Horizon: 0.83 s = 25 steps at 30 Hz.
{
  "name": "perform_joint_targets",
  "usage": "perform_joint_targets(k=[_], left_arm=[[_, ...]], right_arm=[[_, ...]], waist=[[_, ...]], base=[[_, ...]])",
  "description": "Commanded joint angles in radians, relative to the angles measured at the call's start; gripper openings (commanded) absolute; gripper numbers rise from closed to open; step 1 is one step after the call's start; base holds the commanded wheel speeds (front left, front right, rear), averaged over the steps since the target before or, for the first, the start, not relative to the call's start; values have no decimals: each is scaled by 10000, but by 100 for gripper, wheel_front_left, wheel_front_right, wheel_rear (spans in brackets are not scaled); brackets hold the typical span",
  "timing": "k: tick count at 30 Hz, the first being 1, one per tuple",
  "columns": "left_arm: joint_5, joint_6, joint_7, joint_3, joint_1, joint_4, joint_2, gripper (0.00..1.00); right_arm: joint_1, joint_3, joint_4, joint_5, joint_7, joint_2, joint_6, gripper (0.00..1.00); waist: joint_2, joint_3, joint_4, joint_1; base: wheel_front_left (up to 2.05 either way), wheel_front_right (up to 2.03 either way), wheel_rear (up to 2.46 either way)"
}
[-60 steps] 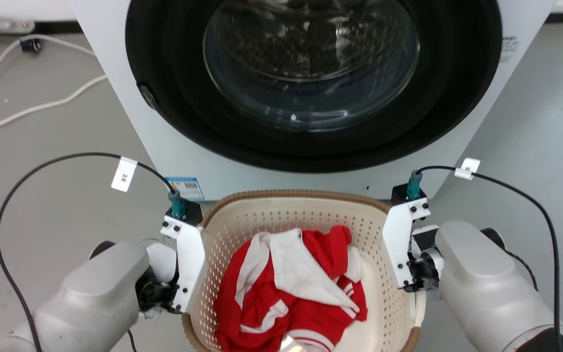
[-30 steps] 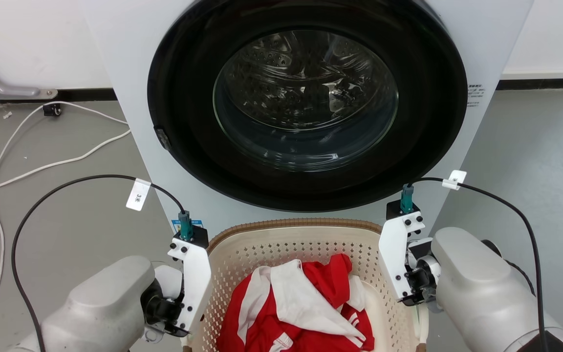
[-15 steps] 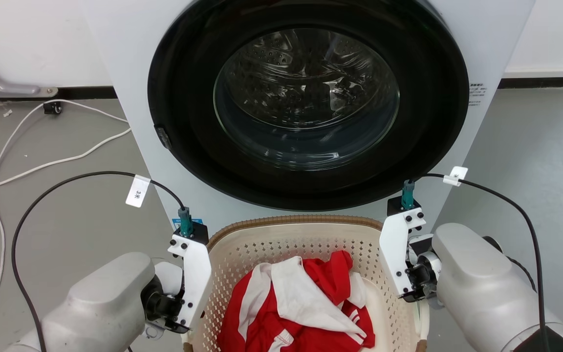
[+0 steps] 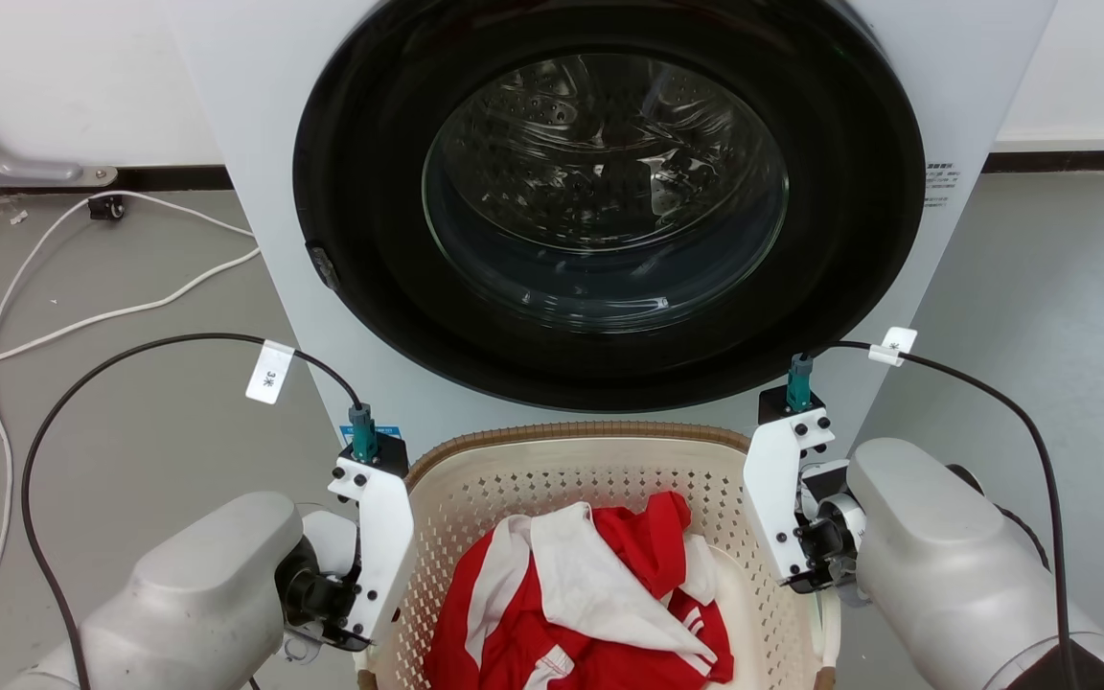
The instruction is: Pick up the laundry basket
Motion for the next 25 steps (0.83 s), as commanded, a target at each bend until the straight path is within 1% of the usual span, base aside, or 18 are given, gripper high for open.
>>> perform_joint_targets(k=[1, 6, 25], left_arm=[[97, -34, 70, -54, -71, -18, 12, 0], [-25, -34, 17, -52, -76, 7, 7, 0], [74, -33, 79, -53, -143, 92, -55, 0]], right_arm=[[-160, 65, -91, -13, -19, 8, 53, 0], [-170, 107, -15, 64, -47, 8, 53, 0], [-292, 293, 126, 276, -147, 10, 53, 0]], waist=[[0, 0, 1, 0], [0, -5, 11, 0], [0, 10, 49, 0]], base=[[0, 0, 0], [0, 0, 0], [0, 0, 0]])
